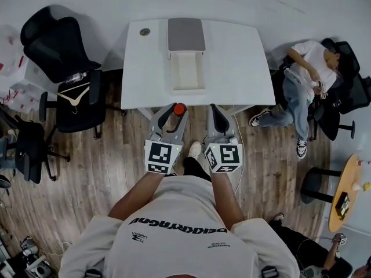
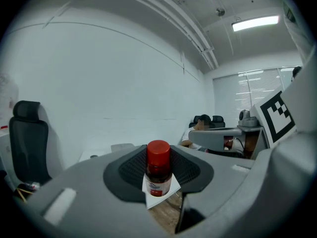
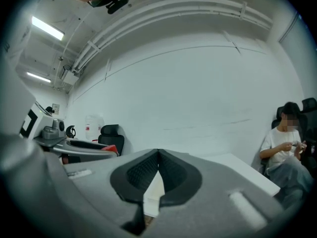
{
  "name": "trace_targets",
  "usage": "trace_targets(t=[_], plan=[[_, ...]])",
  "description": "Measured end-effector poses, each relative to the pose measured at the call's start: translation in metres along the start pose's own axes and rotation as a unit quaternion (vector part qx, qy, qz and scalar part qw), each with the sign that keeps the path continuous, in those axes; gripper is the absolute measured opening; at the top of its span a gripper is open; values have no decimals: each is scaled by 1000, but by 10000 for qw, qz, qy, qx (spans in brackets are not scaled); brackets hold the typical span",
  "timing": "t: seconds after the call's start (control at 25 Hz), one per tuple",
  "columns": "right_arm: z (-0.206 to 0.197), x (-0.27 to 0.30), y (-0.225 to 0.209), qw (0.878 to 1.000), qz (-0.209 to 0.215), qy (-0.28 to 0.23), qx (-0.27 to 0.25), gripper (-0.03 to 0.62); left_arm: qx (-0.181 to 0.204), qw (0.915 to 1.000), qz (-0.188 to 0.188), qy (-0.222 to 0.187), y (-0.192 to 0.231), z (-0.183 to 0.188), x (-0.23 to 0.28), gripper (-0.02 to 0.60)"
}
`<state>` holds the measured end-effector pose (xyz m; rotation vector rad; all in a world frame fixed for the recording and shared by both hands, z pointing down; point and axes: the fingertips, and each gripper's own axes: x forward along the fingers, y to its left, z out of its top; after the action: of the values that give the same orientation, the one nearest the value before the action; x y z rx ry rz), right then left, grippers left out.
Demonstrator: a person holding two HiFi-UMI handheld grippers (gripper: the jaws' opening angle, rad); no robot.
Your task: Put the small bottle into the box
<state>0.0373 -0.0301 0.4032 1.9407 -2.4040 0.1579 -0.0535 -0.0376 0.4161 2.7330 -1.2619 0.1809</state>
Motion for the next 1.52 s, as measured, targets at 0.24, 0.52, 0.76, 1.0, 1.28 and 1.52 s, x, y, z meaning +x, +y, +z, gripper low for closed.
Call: trace_targets(t=[0.24, 0.52, 0.76, 1.0, 1.28, 1.52], plan=[[-2, 20, -27, 9998, 188, 41, 20, 0, 30, 9998, 160, 98, -3, 1, 34, 144], [-6, 47, -64, 9989, 433, 125, 98, 0, -3, 9987, 476, 202, -1, 3, 74, 144], [-16, 80, -78, 9970, 716, 249, 180, 0, -15, 9967, 721, 360, 10, -3, 105, 144], [-14, 96, -94, 9950, 947, 273, 188, 0, -61, 9949, 914, 421, 9, -2, 128, 144], [-15, 107, -103, 9926, 1163, 274, 216, 0, -102, 9927, 1126, 432, 9, -2, 145, 144], [-18, 117, -106, 9923, 1173, 314, 224, 0, -175, 9917, 1190, 445, 19, -5, 152, 144]])
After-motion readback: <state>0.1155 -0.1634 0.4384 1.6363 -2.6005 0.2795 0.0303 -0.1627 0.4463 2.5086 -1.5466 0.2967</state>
